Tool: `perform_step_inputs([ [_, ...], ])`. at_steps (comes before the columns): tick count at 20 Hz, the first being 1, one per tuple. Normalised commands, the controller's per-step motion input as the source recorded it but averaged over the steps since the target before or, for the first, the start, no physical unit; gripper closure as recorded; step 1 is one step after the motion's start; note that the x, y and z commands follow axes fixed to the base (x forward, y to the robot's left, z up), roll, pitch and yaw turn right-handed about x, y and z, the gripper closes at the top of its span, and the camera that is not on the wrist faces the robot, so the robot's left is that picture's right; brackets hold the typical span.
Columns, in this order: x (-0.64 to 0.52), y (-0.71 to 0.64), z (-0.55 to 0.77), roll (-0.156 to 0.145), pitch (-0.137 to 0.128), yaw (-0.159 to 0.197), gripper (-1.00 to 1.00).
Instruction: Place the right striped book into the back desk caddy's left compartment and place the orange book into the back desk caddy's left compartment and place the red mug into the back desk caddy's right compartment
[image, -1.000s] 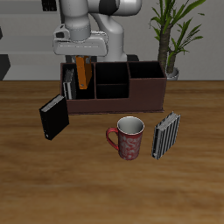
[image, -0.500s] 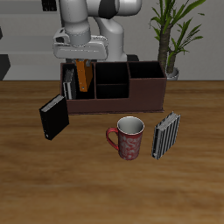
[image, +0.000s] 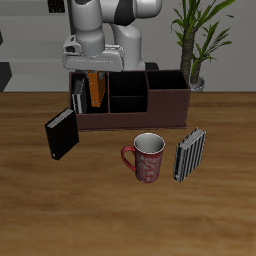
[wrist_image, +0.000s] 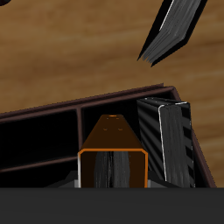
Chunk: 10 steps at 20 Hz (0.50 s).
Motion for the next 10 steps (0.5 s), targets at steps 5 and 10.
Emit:
perform_step_inputs([
  [5,0.08,0.03,-0.17,0.003,0.057,0.002,1.0],
  [10,0.08,-0.02,-0.18,-0.001,0.066,-0.011,1.0],
])
